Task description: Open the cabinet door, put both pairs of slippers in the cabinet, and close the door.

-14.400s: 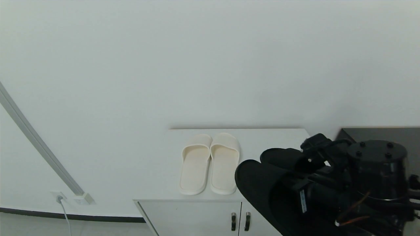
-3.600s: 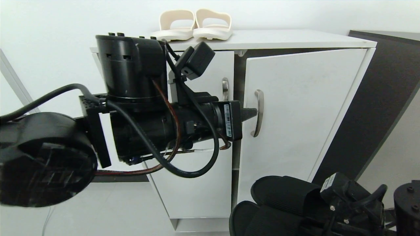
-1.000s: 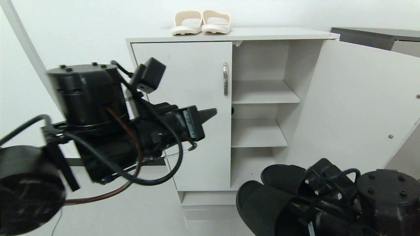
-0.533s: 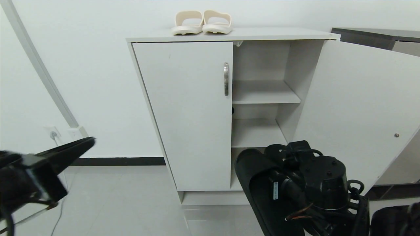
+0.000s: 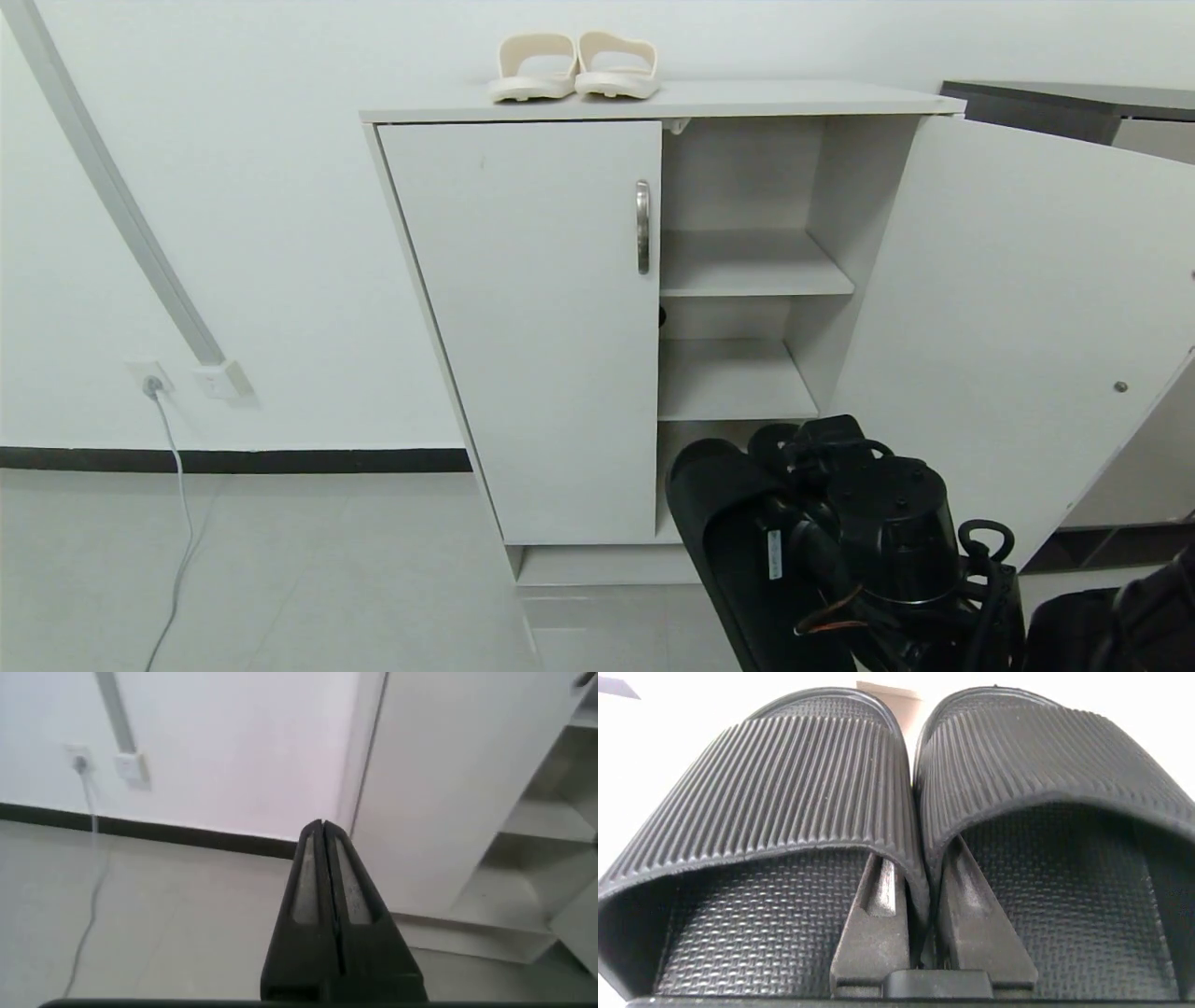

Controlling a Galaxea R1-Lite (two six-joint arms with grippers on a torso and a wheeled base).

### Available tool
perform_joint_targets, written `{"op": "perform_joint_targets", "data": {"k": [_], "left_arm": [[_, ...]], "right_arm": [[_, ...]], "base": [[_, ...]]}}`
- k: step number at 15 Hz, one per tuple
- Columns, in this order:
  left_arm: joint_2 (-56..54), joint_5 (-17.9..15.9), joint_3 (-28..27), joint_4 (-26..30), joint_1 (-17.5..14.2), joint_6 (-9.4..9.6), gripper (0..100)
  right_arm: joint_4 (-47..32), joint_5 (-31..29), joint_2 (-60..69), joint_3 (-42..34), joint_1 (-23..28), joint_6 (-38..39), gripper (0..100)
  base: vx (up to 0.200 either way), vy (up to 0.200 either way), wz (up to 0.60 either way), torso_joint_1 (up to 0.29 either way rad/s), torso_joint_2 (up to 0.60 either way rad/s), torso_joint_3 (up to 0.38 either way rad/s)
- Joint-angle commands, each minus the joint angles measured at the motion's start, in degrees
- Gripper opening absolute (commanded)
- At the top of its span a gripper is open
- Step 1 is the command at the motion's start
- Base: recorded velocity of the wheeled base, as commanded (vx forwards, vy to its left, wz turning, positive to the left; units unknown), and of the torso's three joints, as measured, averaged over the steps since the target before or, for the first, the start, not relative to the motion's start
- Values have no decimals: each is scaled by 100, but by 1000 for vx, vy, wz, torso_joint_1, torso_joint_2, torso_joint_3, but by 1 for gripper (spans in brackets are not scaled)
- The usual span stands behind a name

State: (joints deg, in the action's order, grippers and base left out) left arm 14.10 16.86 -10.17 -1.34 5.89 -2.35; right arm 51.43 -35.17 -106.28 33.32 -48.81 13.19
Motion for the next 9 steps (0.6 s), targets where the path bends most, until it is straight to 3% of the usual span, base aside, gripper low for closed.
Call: {"op": "perform_joint_targets", "data": {"k": [1,3,5,8,9], "left_arm": [[-1367,-51,463,617,-580,33,0],[-1410,-288,735,494,-598,68,0],[-1410,-965,999,2,-598,174,0],[-1410,-1677,1017,143,-598,350,0],[-1410,-1695,1017,143,-598,350,0]], "right_arm": [[-2,1,2,-1,-23,-1,0],[-2,1,2,-1,-23,-1,0],[7,-7,2,26,-41,-1,0],[16,-7,-7,78,-93,-1,0],[16,-7,-7,140,-102,-36,0]], "base": [[0,0,0,0,0,0],[0,0,0,0,0,0],[0,0,0,0,0,0],[0,0,0,0,0,0],[0,0,0,0,0,0]]}}
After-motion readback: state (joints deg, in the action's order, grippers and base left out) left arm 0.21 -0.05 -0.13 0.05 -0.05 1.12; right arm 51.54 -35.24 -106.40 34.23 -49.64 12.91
